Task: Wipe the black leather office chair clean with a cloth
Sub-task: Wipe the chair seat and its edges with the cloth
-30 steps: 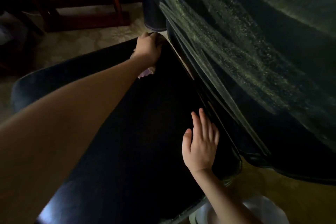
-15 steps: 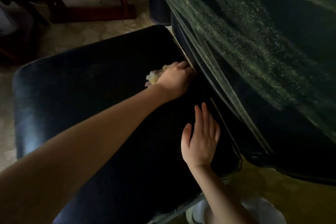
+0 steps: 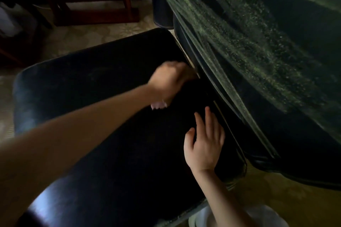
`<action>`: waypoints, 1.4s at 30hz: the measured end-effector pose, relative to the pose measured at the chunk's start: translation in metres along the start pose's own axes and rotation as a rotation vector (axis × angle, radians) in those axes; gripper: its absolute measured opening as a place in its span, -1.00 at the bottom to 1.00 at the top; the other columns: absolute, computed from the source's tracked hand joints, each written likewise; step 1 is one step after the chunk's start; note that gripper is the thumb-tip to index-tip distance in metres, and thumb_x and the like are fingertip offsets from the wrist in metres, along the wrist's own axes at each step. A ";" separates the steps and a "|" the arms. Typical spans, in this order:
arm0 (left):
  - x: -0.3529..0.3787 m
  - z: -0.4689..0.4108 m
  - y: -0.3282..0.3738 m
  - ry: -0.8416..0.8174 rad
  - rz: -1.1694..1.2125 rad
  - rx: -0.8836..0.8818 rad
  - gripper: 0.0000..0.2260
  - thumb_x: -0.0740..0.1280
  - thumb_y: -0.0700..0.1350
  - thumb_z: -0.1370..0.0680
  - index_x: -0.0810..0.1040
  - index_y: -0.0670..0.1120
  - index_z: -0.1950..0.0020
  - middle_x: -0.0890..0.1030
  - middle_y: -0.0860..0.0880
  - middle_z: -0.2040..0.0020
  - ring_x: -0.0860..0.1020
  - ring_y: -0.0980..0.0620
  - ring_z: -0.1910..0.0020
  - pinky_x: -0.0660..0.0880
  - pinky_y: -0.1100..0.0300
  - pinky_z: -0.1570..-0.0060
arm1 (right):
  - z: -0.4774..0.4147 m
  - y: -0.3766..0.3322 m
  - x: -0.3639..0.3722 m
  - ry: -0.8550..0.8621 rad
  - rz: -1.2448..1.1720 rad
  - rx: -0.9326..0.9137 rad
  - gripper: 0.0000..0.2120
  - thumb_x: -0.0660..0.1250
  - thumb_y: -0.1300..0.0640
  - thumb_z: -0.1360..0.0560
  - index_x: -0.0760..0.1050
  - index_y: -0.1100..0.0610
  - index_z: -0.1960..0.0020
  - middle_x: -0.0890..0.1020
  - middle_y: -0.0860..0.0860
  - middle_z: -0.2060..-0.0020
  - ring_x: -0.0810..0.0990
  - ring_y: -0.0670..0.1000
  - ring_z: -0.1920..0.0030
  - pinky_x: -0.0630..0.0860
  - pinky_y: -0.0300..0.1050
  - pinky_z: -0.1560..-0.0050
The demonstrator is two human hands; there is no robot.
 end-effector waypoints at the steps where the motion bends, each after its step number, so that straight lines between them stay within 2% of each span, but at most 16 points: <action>1: -0.008 -0.014 -0.013 0.032 -0.076 -0.150 -0.72 0.18 -0.04 -0.58 0.49 -0.18 -0.17 0.57 -0.21 -0.08 0.52 -0.21 -0.07 0.36 0.06 0.02 | 0.000 0.000 0.001 -0.004 0.006 -0.006 -0.59 0.15 0.12 -0.42 0.56 0.17 -0.19 0.49 0.14 -0.31 0.41 0.13 -0.27 0.28 0.06 -0.23; 3: -0.027 -0.043 -0.038 0.091 -0.156 -0.338 -0.72 0.19 -0.05 -0.59 0.42 -0.20 -0.22 0.52 -0.27 -0.13 0.49 -0.27 -0.10 0.35 0.02 0.03 | 0.001 0.000 0.002 -0.010 -0.002 -0.013 -0.59 0.15 0.13 -0.42 0.57 0.18 -0.18 0.49 0.13 -0.30 0.42 0.12 -0.26 0.30 0.06 -0.22; 6: -0.046 -0.078 -0.060 0.184 -0.137 -0.410 -0.70 0.23 -0.03 -0.57 0.48 -0.11 -0.26 0.50 -0.24 -0.16 0.49 -0.24 -0.12 0.39 0.05 -0.03 | 0.001 -0.001 0.001 -0.024 -0.015 -0.016 -0.60 0.14 0.13 -0.43 0.57 0.19 -0.18 0.50 0.12 -0.30 0.50 0.13 -0.22 0.34 0.06 -0.21; 9: -0.032 -0.096 -0.071 0.120 -0.135 -0.467 -0.71 0.27 -0.02 -0.54 0.55 -0.02 -0.24 0.53 -0.20 -0.17 0.51 -0.21 -0.14 0.42 0.06 -0.06 | 0.001 -0.001 0.001 -0.035 -0.022 -0.013 -0.59 0.13 0.13 -0.43 0.57 0.19 -0.18 0.51 0.11 -0.29 0.53 0.14 -0.21 0.36 0.07 -0.20; 13: -0.010 -0.091 -0.067 0.076 -0.259 -0.377 -0.69 0.19 0.00 -0.52 0.56 -0.06 -0.18 0.55 -0.15 -0.16 0.46 -0.23 -0.16 0.41 0.03 -0.11 | 0.000 0.000 0.001 -0.028 -0.026 -0.025 -0.59 0.14 0.13 -0.42 0.57 0.19 -0.19 0.51 0.09 -0.28 0.50 0.12 -0.22 0.35 0.07 -0.19; 16: -0.011 -0.089 -0.063 0.014 -0.301 -0.335 -0.57 0.06 0.08 -0.47 0.56 -0.10 -0.14 0.57 -0.15 -0.12 0.45 -0.22 -0.17 0.41 0.03 -0.14 | 0.002 0.000 0.001 -0.029 -0.018 -0.026 -0.59 0.14 0.13 -0.43 0.57 0.19 -0.19 0.51 0.08 -0.29 0.49 0.11 -0.23 0.33 0.06 -0.20; 20: -0.011 -0.084 -0.043 -0.100 -0.302 -0.374 -0.71 0.20 -0.05 -0.53 0.54 -0.13 -0.16 0.56 -0.21 -0.13 0.49 -0.22 -0.14 0.45 0.01 -0.04 | 0.001 0.000 -0.001 -0.031 -0.012 -0.026 -0.59 0.14 0.13 -0.42 0.57 0.19 -0.18 0.52 0.09 -0.28 0.50 0.12 -0.21 0.33 0.06 -0.19; 25: 0.013 -0.057 0.002 -0.159 -0.327 -0.287 -0.72 0.25 -0.06 -0.50 0.54 -0.14 -0.14 0.58 -0.16 -0.13 0.50 -0.19 -0.16 0.46 0.06 -0.05 | 0.000 0.000 -0.002 -0.046 0.011 -0.022 -0.58 0.13 0.12 -0.42 0.57 0.19 -0.18 0.53 0.09 -0.27 0.48 0.10 -0.22 0.32 0.05 -0.19; 29: 0.026 -0.024 0.013 -0.206 -0.208 0.009 -0.76 0.19 -0.02 -0.51 0.56 -0.10 -0.04 0.60 -0.10 -0.06 0.55 -0.17 -0.06 0.50 0.03 -0.01 | 0.000 -0.001 -0.003 -0.051 0.009 -0.027 -0.57 0.13 0.12 -0.41 0.57 0.18 -0.18 0.54 0.09 -0.26 0.48 0.10 -0.22 0.31 0.04 -0.20; 32: 0.023 -0.015 0.001 -0.225 -0.154 0.154 -0.63 0.07 0.09 -0.51 0.56 -0.02 -0.10 0.57 -0.01 -0.14 0.56 -0.11 -0.06 0.52 0.01 0.01 | 0.000 0.001 -0.003 -0.049 -0.001 -0.028 -0.57 0.13 0.12 -0.41 0.56 0.18 -0.19 0.54 0.09 -0.26 0.48 0.10 -0.22 0.30 0.03 -0.21; 34: 0.017 -0.021 -0.007 -0.215 -0.196 0.128 -0.67 0.09 0.09 -0.55 0.55 0.04 -0.17 0.54 0.03 -0.20 0.52 -0.09 -0.12 0.51 0.00 -0.02 | 0.001 0.001 -0.002 -0.045 -0.008 -0.033 -0.56 0.13 0.12 -0.40 0.56 0.18 -0.20 0.54 0.09 -0.26 0.47 0.10 -0.22 0.31 0.03 -0.21; 37: 0.006 -0.041 -0.019 -0.136 -0.301 0.007 -0.72 0.16 0.03 -0.59 0.51 0.03 -0.25 0.49 -0.02 -0.25 0.44 -0.11 -0.21 0.48 0.00 -0.05 | 0.001 0.001 -0.001 -0.044 -0.020 -0.032 -0.57 0.13 0.13 -0.41 0.55 0.18 -0.21 0.53 0.07 -0.27 0.46 0.08 -0.24 0.31 0.04 -0.21; 40: -0.004 -0.057 -0.028 -0.101 -0.400 -0.171 -0.71 0.14 0.02 -0.61 0.49 -0.01 -0.26 0.48 -0.06 -0.25 0.43 -0.15 -0.19 0.42 0.04 0.02 | 0.001 0.000 -0.002 -0.039 -0.037 -0.040 -0.57 0.14 0.13 -0.41 0.55 0.18 -0.21 0.53 0.08 -0.27 0.44 0.07 -0.25 0.32 0.03 -0.20; 42: -0.005 -0.060 -0.027 -0.085 -0.365 -0.244 -0.71 0.15 0.02 -0.60 0.50 -0.04 -0.23 0.51 -0.08 -0.23 0.44 -0.17 -0.18 0.43 0.03 0.01 | 0.002 0.000 -0.001 -0.041 -0.038 -0.042 -0.57 0.13 0.12 -0.41 0.55 0.19 -0.21 0.53 0.09 -0.27 0.45 0.08 -0.24 0.32 0.04 -0.20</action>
Point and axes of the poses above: each hand's wrist, its own z-axis away from the middle knuckle, its own x-axis out of the palm, y = z × x, the point moved 1 cm from there along -z, towards the middle knuckle
